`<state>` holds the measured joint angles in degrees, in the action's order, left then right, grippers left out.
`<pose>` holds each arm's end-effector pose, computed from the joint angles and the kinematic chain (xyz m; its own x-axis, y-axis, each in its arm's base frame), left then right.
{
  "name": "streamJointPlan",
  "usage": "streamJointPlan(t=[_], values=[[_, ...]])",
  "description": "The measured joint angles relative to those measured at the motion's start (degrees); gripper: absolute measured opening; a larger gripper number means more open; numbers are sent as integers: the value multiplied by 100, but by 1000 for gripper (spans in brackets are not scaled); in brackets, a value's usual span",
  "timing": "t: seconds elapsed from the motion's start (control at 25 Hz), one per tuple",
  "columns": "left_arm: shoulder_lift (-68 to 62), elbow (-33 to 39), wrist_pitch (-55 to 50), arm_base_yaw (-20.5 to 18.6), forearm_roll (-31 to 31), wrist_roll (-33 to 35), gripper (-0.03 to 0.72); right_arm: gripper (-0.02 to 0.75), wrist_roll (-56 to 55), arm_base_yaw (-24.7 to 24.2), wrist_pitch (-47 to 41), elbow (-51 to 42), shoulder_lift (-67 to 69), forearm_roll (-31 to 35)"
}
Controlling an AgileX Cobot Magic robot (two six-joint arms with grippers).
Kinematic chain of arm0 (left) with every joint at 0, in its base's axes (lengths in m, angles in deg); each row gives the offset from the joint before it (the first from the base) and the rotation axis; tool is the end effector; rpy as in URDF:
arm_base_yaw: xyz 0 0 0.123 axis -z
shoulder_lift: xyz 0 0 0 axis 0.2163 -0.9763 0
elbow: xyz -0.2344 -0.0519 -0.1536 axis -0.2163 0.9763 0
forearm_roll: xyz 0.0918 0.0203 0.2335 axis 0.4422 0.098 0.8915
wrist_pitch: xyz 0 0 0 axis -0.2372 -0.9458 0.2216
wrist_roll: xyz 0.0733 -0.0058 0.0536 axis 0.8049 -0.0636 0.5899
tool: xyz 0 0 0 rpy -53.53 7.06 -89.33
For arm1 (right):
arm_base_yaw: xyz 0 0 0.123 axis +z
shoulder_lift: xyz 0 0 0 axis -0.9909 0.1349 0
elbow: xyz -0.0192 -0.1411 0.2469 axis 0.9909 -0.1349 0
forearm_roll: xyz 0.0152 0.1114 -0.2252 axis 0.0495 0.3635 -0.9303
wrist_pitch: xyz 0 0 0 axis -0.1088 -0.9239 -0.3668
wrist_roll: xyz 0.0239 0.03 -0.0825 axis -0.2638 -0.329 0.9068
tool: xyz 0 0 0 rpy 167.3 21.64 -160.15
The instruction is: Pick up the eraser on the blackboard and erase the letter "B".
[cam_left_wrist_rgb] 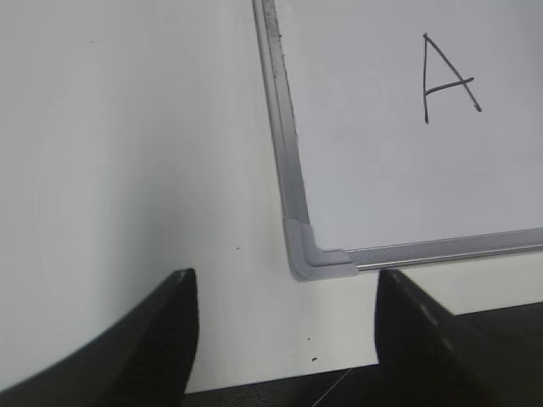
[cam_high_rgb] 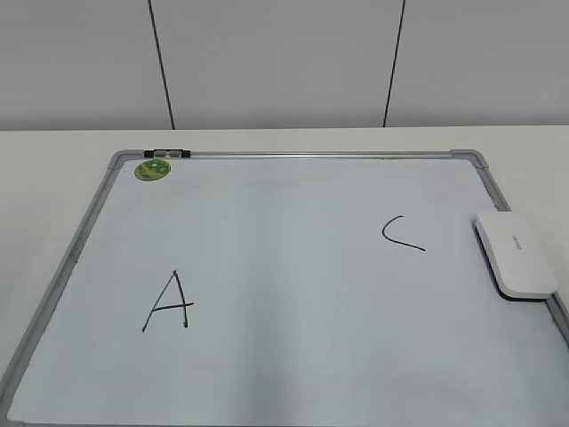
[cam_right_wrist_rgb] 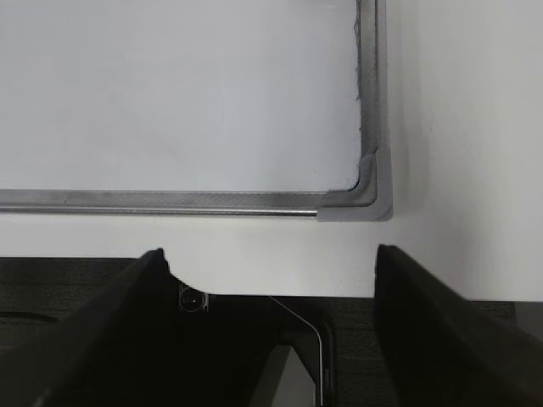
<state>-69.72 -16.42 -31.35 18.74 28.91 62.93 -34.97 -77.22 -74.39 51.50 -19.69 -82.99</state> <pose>0.0735 -0.0086 0.2889 -0.7709 0.0392 -0.6358 0.0779 0.9964 -0.0330 0.0777 0.0153 0.2636 -0.8637 0.0348 -0.5028 -0.0394 0.9899 0.1362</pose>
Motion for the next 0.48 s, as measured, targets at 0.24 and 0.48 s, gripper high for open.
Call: streamJointPlan(t=[0.24, 0.48], values=[[947, 0, -562, 244, 459, -291, 480, 554, 0, 0, -434, -13, -615, 168], [1728, 46, -881, 345, 510, -333, 479, 554, 11, 0, -898, -13, -1485, 176]])
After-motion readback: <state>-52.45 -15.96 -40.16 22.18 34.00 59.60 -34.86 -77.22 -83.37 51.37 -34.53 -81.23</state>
